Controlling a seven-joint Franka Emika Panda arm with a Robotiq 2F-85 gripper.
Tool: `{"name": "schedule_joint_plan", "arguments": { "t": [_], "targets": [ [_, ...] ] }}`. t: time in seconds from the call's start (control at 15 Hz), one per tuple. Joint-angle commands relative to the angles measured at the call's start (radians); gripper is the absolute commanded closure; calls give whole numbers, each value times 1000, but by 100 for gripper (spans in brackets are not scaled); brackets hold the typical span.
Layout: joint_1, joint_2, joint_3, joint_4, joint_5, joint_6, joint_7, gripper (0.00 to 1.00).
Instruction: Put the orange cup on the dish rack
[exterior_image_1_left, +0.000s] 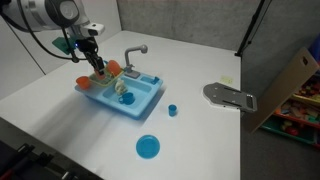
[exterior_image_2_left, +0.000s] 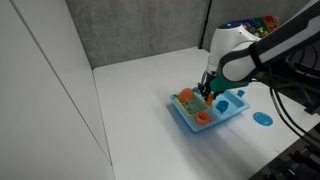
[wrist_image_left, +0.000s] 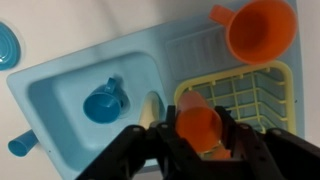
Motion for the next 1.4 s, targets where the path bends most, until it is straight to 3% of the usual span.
{"name": "schedule_joint_plan", "arguments": {
  "t": [0.0,0.27,1.33],
  "targets": [
    [14,1,1,84,6,-98,42,83],
    [15,36,15,139,4,-113,52,83],
    [16,231,30,232,30,8,9,83]
  ]
}}
